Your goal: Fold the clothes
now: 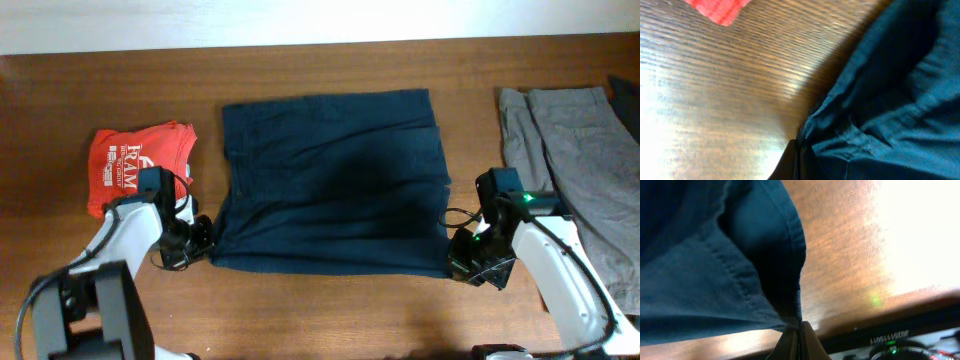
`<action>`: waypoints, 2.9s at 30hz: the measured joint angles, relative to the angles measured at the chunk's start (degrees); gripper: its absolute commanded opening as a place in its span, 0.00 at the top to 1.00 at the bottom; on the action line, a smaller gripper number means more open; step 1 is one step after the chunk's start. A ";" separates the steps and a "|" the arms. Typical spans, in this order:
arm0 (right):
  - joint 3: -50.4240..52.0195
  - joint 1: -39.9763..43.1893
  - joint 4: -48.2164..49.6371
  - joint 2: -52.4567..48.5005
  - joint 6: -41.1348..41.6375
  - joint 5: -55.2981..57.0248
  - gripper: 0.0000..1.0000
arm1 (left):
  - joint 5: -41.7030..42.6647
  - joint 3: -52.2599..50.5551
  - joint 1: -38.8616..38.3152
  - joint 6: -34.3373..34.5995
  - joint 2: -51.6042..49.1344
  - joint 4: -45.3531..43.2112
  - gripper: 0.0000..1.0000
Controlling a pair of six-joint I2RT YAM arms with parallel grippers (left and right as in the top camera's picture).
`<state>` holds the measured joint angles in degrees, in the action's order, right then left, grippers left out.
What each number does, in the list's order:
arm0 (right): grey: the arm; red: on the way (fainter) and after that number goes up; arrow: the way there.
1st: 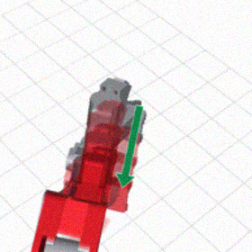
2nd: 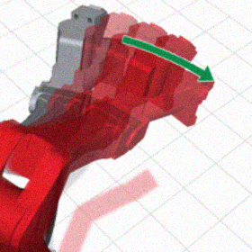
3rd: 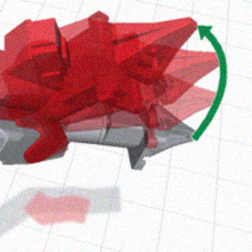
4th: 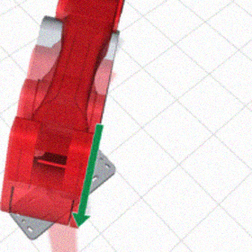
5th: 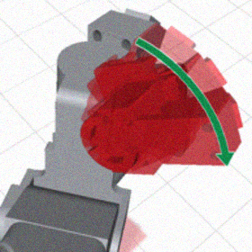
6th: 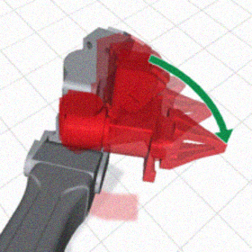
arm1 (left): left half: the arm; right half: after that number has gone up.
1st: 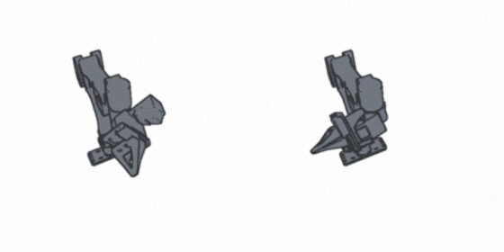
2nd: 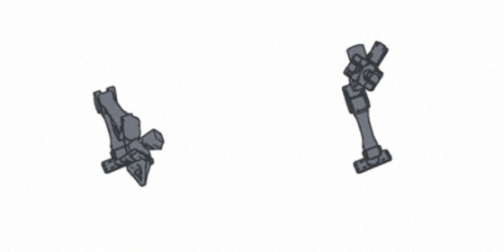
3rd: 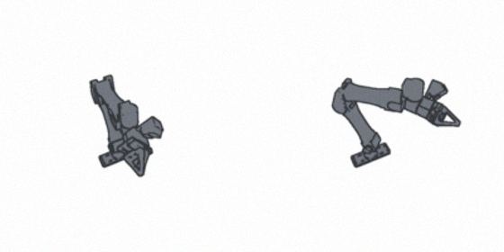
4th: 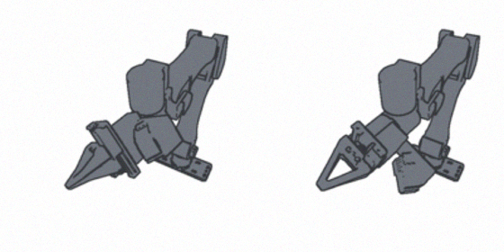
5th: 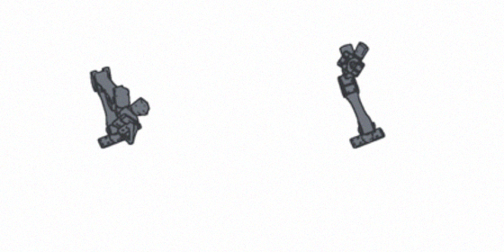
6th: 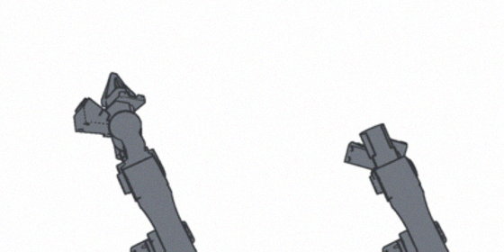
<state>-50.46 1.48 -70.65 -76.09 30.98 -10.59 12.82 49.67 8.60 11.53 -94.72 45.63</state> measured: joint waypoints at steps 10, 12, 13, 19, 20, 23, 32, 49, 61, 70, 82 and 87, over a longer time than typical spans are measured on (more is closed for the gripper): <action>-5.40 0.44 -2.36 9.75 -5.97 -0.24 0.96 | 3.72 -0.09 0.83 -1.51 23.78 3.13 1.00; -7.93 0.48 -4.59 10.58 -6.43 -0.22 0.96 | 4.68 0.48 0.92 -2.27 27.76 4.96 1.00; -9.60 0.48 -5.88 10.82 -6.75 -0.24 0.96 | 5.22 1.09 0.92 -2.47 29.55 6.27 1.00; -22.75 0.59 -14.25 10.97 -7.26 -0.87 0.96 | 5.75 13.18 0.96 -2.08 36.15 21.55 0.99; -25.44 0.63 -15.28 11.02 -7.17 -0.90 0.96 | 5.33 15.45 0.96 -2.05 36.54 23.37 0.99; -30.71 0.63 -15.91 11.17 -6.99 -0.87 0.96 | 3.10 21.22 0.96 -2.03 37.35 27.39 1.00; -33.18 0.57 -5.05 3.93 -7.23 -1.42 0.96 | -0.48 22.56 0.87 -2.03 32.09 26.53 1.00; -33.16 0.13 28.37 -27.47 -13.53 -12.59 0.96 | -2.58 22.53 0.72 -2.03 5.51 9.49 0.99; -33.16 0.79 33.40 -33.81 -14.49 -12.13 0.39 | -7.23 22.53 0.87 -1.97 -6.56 0.11 0.59; -33.38 5.51 19.41 -33.79 -17.55 -11.85 0.40 | -10.05 28.15 1.01 -3.19 -6.10 7.65 0.64; -33.33 -2.89 4.00 -33.79 -24.83 -12.26 0.41 | -9.94 29.20 -6.99 -8.09 -4.07 8.57 0.90; -30.38 -5.95 5.53 -33.79 -22.47 -6.73 0.64 | -8.63 28.92 -6.86 -9.20 -4.07 7.06 0.89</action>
<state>-80.84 -4.47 -65.12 -109.89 8.51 -17.32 4.19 78.59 1.74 2.33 -98.78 52.69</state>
